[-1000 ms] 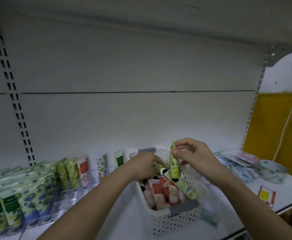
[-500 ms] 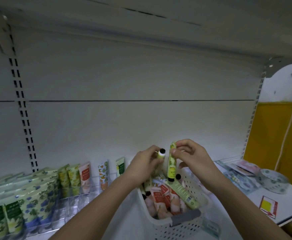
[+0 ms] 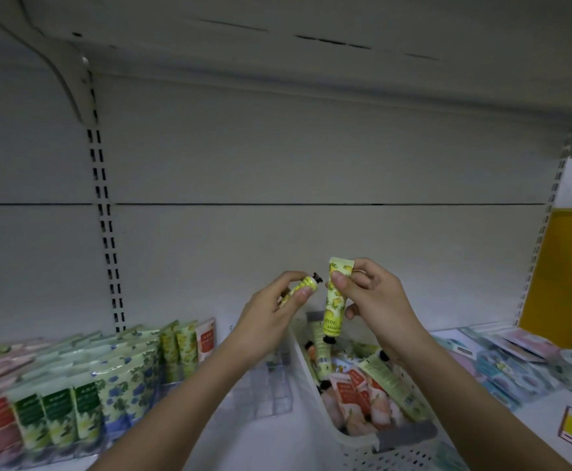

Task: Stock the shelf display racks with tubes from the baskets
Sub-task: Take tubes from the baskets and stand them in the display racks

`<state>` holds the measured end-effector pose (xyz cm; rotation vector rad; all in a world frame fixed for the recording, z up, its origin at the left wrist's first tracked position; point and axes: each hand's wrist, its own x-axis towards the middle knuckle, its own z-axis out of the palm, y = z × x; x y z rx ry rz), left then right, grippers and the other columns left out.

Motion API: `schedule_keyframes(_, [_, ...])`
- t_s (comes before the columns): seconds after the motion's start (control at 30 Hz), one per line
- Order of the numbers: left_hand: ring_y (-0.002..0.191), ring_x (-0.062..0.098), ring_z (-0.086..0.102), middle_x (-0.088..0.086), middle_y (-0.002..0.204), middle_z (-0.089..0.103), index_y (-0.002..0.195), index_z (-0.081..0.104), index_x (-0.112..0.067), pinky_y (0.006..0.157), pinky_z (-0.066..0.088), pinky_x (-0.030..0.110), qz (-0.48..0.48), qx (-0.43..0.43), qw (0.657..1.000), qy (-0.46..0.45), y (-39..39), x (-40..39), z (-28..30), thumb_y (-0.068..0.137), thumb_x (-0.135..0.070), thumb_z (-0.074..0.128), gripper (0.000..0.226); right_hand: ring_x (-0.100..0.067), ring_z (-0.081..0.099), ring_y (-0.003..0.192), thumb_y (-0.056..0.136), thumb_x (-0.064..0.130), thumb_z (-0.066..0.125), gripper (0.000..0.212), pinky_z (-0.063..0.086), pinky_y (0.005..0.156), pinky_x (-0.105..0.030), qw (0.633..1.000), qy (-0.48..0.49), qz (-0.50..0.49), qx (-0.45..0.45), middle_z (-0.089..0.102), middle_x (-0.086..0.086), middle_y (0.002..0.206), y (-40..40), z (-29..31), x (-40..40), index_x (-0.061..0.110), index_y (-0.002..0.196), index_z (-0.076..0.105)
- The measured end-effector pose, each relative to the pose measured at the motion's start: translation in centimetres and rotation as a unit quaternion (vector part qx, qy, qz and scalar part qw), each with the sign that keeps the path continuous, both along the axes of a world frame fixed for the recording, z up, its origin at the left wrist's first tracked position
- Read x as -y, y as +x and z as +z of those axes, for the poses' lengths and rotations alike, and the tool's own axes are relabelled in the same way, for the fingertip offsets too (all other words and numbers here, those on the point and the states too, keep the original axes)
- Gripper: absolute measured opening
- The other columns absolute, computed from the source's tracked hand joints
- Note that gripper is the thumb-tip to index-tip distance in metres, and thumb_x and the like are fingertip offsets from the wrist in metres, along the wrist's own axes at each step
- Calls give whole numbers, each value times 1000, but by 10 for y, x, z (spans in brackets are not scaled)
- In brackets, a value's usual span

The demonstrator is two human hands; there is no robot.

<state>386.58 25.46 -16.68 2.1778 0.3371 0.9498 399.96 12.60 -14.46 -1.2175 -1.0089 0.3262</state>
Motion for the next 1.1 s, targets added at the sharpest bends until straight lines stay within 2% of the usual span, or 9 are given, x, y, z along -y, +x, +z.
schedule_keyframes(0.07, [109,-4,55,-31,118,59,121,54,-53,88,44,16,-24,-23,999,-24,-12,-4,1,100,-44,42,25,-15,57,65,92,18,67,10,46,48,-24,1000,-4,12,-1,65,-6,76,-6,1,-8,9,98,64])
schedule_keyframes(0.17, [118,-7,48,-26,134,50,135,48,-47,89,37,6,-43,-72,996,-20,-35,-15,6,101,-30,43,38,-19,56,61,93,18,65,8,50,50,-27,999,-13,34,-2,68,-3,78,-14,3,-20,13,99,63])
schedule_keyframes(0.3, [79,-12,57,-17,112,59,123,58,-38,70,44,9,34,-95,994,38,-71,-32,23,88,-25,70,39,-15,64,71,93,15,66,8,52,54,-29,999,-9,43,12,70,-4,80,-24,9,-34,11,97,60])
schedule_keyframes(0.47, [69,-11,60,-17,79,69,85,73,-28,60,42,6,126,-42,991,25,-116,-54,39,67,-22,88,25,-19,67,73,90,8,68,13,52,53,-25,998,-26,57,3,70,-17,83,-44,13,-55,7,88,55])
schedule_keyframes(0.57, [68,-7,61,-21,82,71,85,76,-31,57,42,7,154,-28,988,0,-141,-66,41,64,-25,89,26,-20,68,77,88,5,69,10,55,57,-24,995,-51,84,18,69,-26,93,-57,12,-68,5,93,60])
schedule_keyframes(0.7, [58,0,60,-17,71,70,91,71,-25,54,44,11,164,-14,985,-43,-164,-75,40,63,-19,89,34,-11,65,64,82,7,77,9,55,60,-22,986,-82,108,96,72,-4,73,-74,8,-83,11,88,72])
schedule_keyframes(0.83, [65,17,63,3,79,75,94,74,-22,65,50,32,149,-20,985,-86,-177,-81,35,73,-17,83,23,-2,60,51,80,13,79,9,49,55,-16,976,-109,89,167,72,6,66,-87,7,-99,21,81,75])
schedule_keyframes(0.97, [62,9,62,5,76,73,93,75,-24,63,51,22,142,-33,985,-96,-183,-88,32,87,-17,71,10,-16,67,58,88,11,71,15,58,62,-27,972,-121,83,184,73,-5,73,-93,6,-112,25,82,73])
schedule_keyframes(1.1, [62,2,63,-6,73,72,91,73,-24,61,50,18,149,-74,983,-78,-182,-91,28,91,-18,67,9,-15,70,61,94,10,62,16,59,64,-24,960,-146,67,229,72,-7,69,-93,4,-121,17,87,74])
